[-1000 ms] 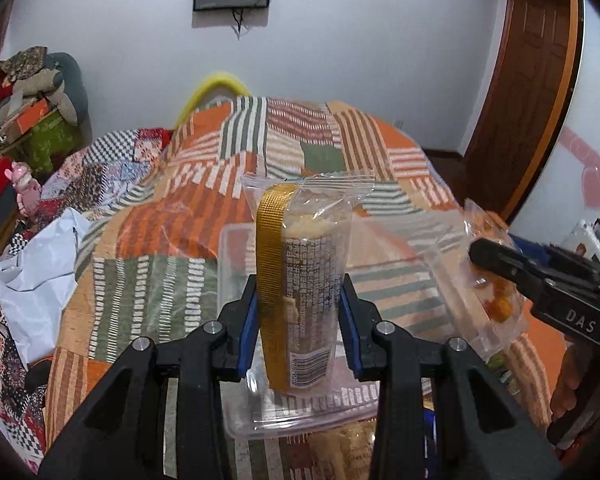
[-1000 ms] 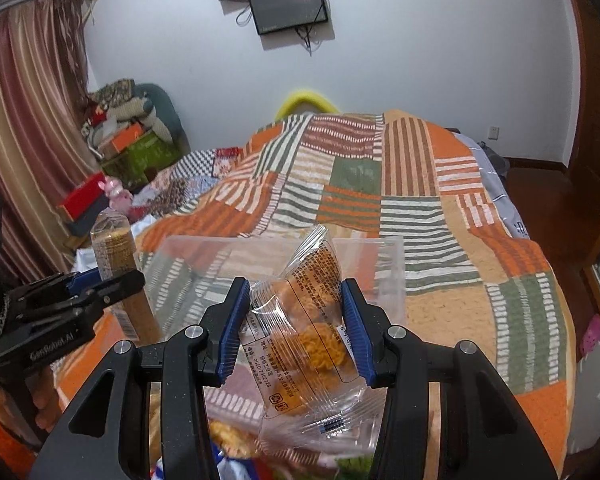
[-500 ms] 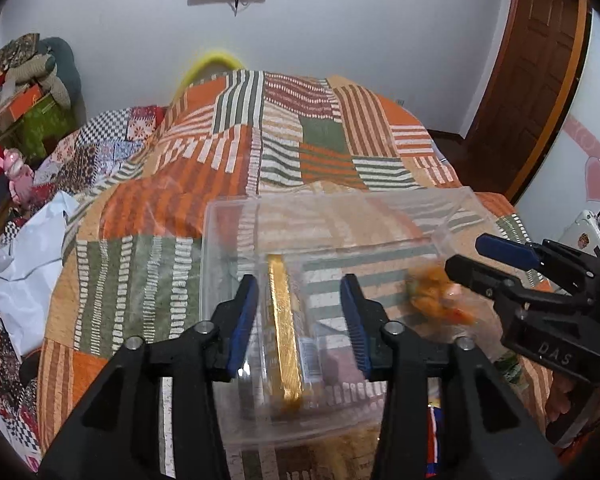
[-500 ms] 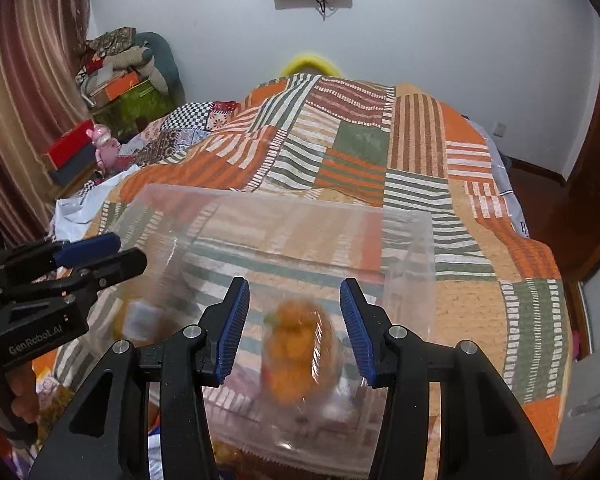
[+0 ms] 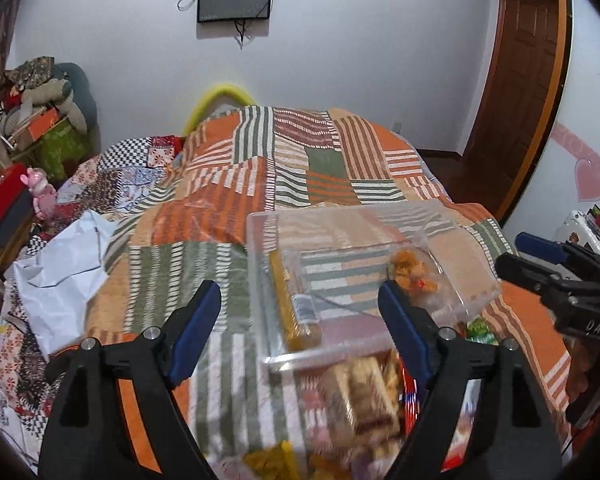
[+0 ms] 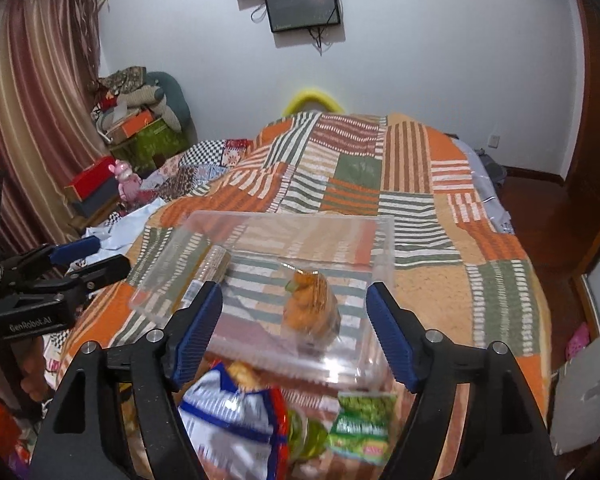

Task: Organize snacks
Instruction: 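Grasp yellow chip bag with left tool while right tool grasps blue-and-white bag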

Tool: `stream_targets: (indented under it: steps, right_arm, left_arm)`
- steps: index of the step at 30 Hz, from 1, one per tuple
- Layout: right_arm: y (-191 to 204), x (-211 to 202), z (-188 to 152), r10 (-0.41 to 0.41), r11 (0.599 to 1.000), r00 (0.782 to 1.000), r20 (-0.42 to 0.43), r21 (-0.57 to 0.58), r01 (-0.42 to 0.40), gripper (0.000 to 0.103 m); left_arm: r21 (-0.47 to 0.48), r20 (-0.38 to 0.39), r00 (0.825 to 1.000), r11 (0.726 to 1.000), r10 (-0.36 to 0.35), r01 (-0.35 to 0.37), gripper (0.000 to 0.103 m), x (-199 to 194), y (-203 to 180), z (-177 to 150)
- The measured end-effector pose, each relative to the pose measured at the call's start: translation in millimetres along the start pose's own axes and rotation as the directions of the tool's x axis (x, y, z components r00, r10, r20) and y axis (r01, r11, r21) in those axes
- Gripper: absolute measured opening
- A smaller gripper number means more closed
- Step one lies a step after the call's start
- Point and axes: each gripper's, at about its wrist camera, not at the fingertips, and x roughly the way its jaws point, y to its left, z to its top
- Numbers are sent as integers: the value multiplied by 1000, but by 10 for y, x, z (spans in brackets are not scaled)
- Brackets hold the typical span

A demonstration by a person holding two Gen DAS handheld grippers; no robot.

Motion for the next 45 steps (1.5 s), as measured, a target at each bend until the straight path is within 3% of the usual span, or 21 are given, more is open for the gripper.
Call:
stream_targets:
  steps: [5,10,21,29,31,39,42,45]
  right_arm:
    - [78,-189,-133,3,1000,1000,11,-6,-3,75]
    - [145,-245,-268,24,1000,1000,4,14,-25,79]
    - [351,-23,-583,30,1000,996,-81,6,-30,79]
    - [382,277,-732,44,999,986,-162,34,-39,79]
    - [384,345,-750,51,998,982,-181,47,-44,85]
    - [487,423,-806,17,1000,983,-183,-2,-18,97]
    - [453,430,-818,22,1000,984,-178,5,-22,97]
    - [397,402,-818,33,999,986,-166,26,-29,90]
  left_arm:
    - [-1,-9,1000,1000,5,-5,89,-246,106,-202]
    - [-21,-55,998,999,25,-26,89,-320,269,-471]
    - [-44,-208,978,998,29,-39,90,-98,454,-1072]
    - [-77,-292,956,997,-34,12,90,150,451,-1253]
    - [-83,-312,949,996,-47,21,90,209,450,-1304]
    - [-173,-301,948,983,-107,56,91,307,558,-1385]
    - [-177,-290,952,983,-94,43,80,315,553,-1398]
    - [-131,-278,959,991,-47,11,75,292,517,-1398]
